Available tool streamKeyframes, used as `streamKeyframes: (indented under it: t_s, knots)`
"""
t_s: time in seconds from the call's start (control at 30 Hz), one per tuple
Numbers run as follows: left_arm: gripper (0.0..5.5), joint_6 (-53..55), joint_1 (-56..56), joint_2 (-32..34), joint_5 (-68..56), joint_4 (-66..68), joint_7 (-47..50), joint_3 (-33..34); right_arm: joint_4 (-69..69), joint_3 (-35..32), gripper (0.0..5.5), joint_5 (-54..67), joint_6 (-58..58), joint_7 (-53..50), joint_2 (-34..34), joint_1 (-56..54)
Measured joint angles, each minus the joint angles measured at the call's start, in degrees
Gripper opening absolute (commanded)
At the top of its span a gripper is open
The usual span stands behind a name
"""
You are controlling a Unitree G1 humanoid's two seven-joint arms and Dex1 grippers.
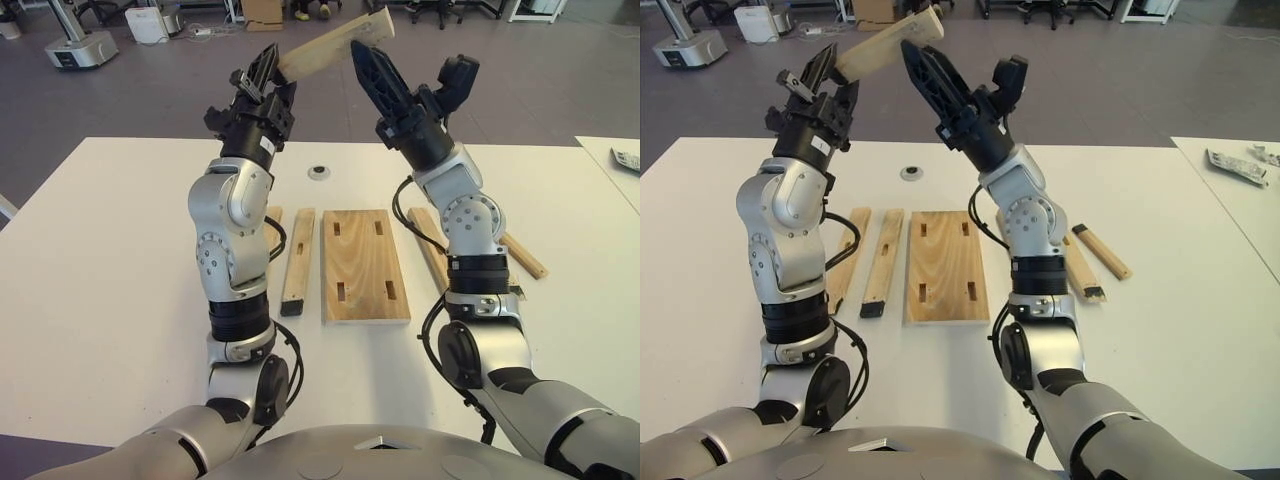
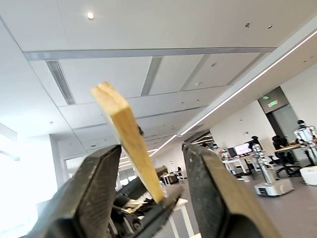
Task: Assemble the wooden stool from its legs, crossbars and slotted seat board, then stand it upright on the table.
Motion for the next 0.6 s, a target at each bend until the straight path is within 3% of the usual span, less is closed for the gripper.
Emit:
streamKeyframes:
  t_s: [0.13,0.6]
  knots:
    - [1.29,-0.63,0.46,-0.2,-0.48,-0.49,-0.19,-0.58,-1.44,-1.31,1.27,3.58,1.43,-0.89,0.98,-1.83]
    - [1.29,-2.79,0.94,-0.45,-0.43,-1.69,-0.69,-1.05,-7.24,0.03,1.19,4.27,7.4,-1.54,0.04,-0.28]
